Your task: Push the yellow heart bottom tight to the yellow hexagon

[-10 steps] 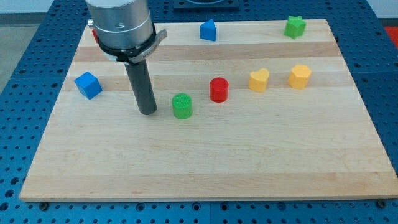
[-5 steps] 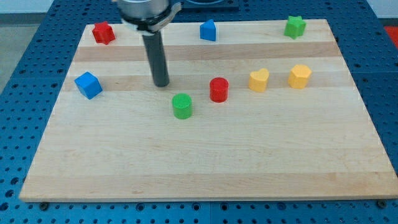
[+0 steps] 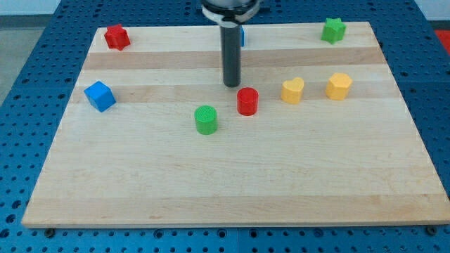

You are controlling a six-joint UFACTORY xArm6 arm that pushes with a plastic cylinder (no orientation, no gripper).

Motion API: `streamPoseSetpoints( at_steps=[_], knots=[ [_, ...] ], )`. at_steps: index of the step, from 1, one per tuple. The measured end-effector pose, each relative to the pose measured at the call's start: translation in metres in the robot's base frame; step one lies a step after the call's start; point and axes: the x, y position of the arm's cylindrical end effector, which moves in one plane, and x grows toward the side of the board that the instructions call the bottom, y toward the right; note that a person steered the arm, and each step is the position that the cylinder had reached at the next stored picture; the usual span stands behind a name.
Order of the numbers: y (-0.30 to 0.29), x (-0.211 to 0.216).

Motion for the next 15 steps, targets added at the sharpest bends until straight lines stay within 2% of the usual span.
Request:
streamPoseSetpoints(
  at_steps=[2,4,6,12,15],
  knots=[
    [0.066,0.0],
    [0.106,0.001],
    [0.091,0.003],
    [0.064,0.069],
    [0.048,0.08]
  ],
)
